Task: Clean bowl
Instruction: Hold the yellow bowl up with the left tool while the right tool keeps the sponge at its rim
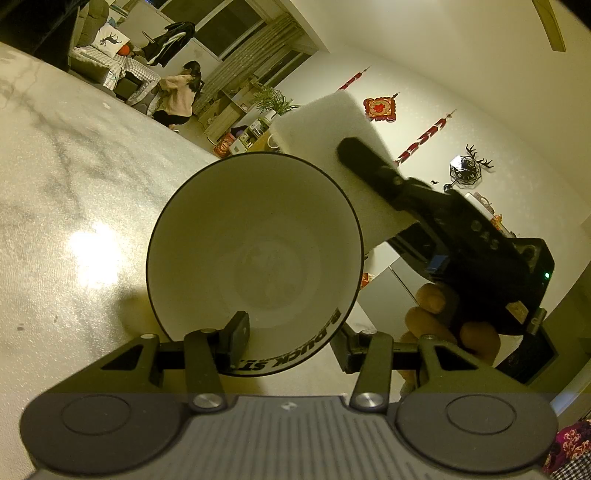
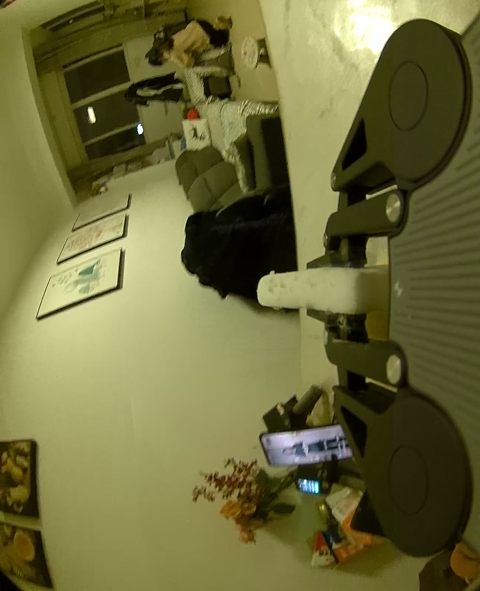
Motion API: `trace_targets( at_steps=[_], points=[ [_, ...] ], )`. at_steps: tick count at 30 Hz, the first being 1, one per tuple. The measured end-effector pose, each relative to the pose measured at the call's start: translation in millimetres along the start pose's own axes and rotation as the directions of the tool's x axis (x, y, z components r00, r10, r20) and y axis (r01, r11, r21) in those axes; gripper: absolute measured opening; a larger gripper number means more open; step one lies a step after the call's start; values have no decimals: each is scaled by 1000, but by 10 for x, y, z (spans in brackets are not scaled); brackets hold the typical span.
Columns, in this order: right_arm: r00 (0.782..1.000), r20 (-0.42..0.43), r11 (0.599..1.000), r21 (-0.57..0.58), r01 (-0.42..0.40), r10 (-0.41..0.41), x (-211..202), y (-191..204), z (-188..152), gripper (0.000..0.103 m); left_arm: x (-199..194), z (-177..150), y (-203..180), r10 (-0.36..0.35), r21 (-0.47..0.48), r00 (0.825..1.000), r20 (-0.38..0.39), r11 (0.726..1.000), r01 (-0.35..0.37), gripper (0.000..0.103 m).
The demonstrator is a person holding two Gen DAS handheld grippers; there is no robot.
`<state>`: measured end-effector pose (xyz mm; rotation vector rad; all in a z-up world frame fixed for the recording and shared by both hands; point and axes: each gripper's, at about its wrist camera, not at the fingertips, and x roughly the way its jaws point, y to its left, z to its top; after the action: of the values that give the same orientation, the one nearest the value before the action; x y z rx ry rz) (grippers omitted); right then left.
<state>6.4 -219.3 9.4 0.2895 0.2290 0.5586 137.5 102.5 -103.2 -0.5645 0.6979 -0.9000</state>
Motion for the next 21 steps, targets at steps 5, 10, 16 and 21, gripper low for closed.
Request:
trace_targets(
  at_steps=[5, 10, 16, 21],
  points=[
    [997, 10, 997, -31, -71, 71, -41, 90, 6, 19, -8, 0, 3, 0, 0, 1000, 0, 1000, 0, 49],
    [998, 6, 996, -63, -65, 65, -26, 146, 4, 19, -11, -1, 9, -2, -2, 1000, 0, 1000, 2, 49],
    [1000, -4, 999, -41, -5, 5, 3, 69, 29, 19, -14, -6, 15, -2, -1, 1000, 0, 1000, 2, 49],
    [998, -28, 998, -21, 58, -59, 43, -14, 19, 19, -17, -6, 26, -3, -3, 1000, 1, 1000, 3, 49]
  ],
)
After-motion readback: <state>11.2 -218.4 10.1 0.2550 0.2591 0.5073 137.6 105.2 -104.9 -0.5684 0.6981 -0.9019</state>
